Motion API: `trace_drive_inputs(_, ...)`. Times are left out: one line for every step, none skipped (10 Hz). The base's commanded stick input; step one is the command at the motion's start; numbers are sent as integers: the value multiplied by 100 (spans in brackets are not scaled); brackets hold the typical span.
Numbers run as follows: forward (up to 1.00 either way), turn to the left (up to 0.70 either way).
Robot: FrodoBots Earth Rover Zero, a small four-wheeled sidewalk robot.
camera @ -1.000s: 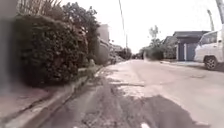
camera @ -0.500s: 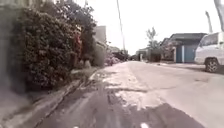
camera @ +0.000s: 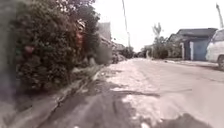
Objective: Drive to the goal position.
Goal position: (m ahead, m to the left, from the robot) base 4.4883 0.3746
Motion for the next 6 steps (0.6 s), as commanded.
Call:
trace_drive_inputs(70,0)
trace_drive_inputs(70,0)
trace_drive_inputs(70,0)
trace_drive_inputs(70,0)
trace_drive_inputs(70,0)
trace_drive_inputs(70,0)
